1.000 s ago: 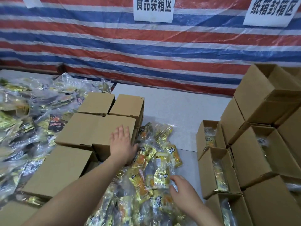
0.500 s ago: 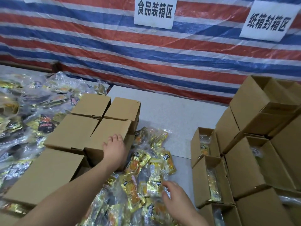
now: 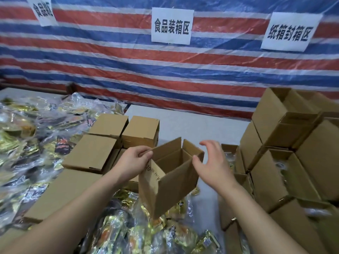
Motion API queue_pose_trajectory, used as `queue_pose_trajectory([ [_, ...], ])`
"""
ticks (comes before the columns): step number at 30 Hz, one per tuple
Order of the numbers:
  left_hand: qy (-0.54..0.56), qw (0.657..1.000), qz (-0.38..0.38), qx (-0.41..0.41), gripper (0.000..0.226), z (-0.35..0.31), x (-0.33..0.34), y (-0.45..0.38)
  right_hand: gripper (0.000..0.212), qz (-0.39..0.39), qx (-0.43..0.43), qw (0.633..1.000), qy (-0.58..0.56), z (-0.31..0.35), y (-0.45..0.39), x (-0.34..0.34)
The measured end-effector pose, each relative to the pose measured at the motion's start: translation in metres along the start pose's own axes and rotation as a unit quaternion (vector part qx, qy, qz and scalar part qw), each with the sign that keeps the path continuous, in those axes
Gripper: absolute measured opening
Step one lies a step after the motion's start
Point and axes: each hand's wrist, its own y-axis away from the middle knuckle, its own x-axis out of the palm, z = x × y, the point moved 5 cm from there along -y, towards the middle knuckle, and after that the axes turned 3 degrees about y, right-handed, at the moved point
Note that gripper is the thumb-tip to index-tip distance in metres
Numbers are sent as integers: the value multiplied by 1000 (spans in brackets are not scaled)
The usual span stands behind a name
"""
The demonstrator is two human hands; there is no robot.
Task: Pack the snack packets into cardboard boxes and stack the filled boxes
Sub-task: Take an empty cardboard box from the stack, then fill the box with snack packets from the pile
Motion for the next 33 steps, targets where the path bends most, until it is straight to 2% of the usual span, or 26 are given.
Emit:
queue_pose_trajectory([
  [3, 55, 997, 47, -9, 23, -14, 6, 14, 55, 30, 24, 999, -9, 5, -7, -19],
  [7, 68, 994, 90, -2, 20, -26, 15, 29, 65, 133, 19, 991, 27, 2, -5, -26],
  [9, 80, 992, 94, -8, 20, -25, 18, 34, 52, 188, 19, 980, 59, -4, 1, -22],
  [11, 83, 989, 121, -18, 21, -20, 25, 41, 28, 214, 29, 975, 60, -14, 10, -13],
  [13, 93, 983, 158, -35, 20, -8, 35, 50, 10, 211, 33, 975, 68, -25, 22, -1],
  [15, 95, 978, 176, -52, 19, 8, 46, 59, 3, 206, 29, 975, 76, -35, 40, 13],
  [18, 80, 982, 149, -79, 18, 40, 64, 68, 10, 204, 41, 975, 76, -52, 73, 39],
  [22, 46, 989, 91, -102, 10, 86, 93, 85, 8, 217, 75, 968, 102, -80, 120, 78],
  [24, 24, 987, 117, -107, 14, 106, 109, 97, 11, 226, 89, 965, 98, -89, 139, 94],
  [27, 18, 979, 171, -110, 37, 127, 127, 111, 15, 222, 111, 963, 106, -102, 159, 107],
  [33, 35, 968, 228, -102, 32, 138, 138, 110, 14, 213, 130, 962, 107, -121, 171, 101],
])
